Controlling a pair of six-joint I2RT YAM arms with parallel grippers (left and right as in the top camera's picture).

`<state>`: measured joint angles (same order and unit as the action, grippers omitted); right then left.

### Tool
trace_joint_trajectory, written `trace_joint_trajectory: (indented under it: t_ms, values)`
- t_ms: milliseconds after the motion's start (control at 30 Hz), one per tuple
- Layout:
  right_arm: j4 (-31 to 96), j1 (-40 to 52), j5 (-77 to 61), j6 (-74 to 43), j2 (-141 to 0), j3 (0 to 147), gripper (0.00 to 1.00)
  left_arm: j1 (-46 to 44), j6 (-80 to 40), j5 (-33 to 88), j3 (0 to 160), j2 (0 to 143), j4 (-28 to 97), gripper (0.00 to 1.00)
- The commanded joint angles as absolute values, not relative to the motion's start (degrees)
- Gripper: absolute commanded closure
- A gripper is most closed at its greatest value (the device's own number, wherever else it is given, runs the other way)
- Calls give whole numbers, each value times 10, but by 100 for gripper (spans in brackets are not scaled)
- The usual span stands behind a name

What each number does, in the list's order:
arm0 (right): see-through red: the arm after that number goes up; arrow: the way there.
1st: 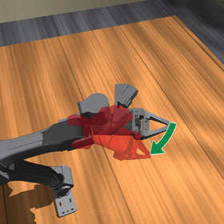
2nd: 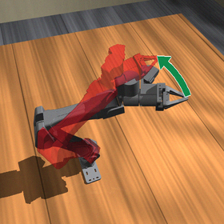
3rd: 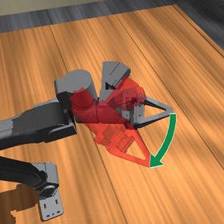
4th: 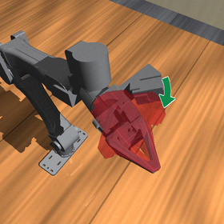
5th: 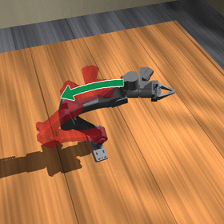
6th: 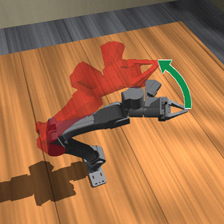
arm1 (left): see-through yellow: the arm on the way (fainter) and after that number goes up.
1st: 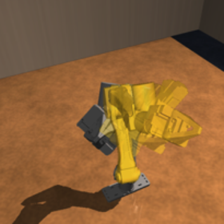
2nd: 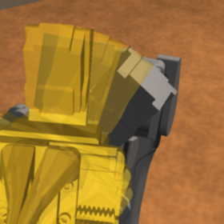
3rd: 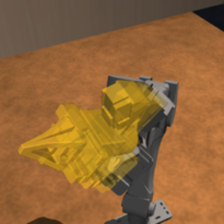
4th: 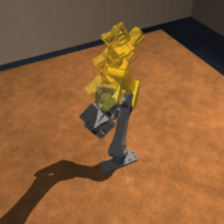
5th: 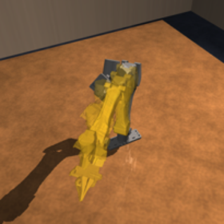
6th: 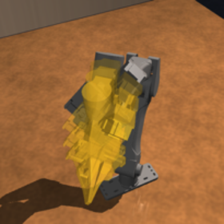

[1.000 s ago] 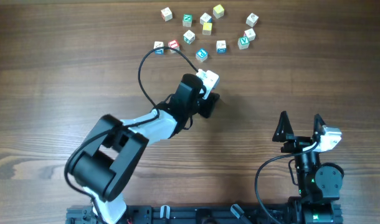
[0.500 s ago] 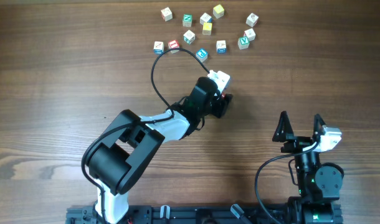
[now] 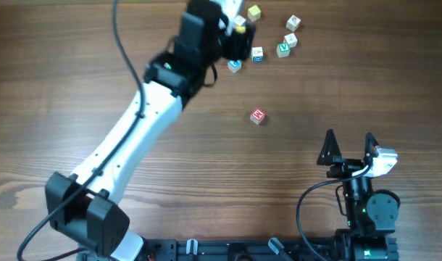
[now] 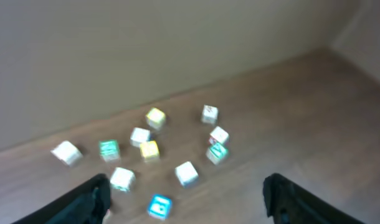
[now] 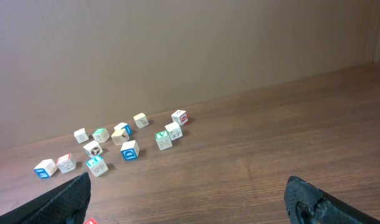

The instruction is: Form a tower

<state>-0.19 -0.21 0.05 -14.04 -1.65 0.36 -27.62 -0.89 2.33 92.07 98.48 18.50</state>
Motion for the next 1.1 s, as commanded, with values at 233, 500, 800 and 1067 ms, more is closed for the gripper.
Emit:
trace_joint_trajectory:
  t_ms: [233, 500, 800, 1067]
  values:
    - [-4, -5, 4, -136, -13, 3, 0, -212, 89, 25, 991, 1245, 119, 14]
    - [-4, -5, 4, -136, -13, 3, 0, -194, 137, 51, 991, 1353, 29, 18]
    - [-4, -5, 4, -136, -13, 3, 0, -184, 169, 79, 991, 1386, -12, 31]
    - [-4, -5, 4, -136, -13, 3, 0, -181, 193, 76, 991, 1386, -28, 24]
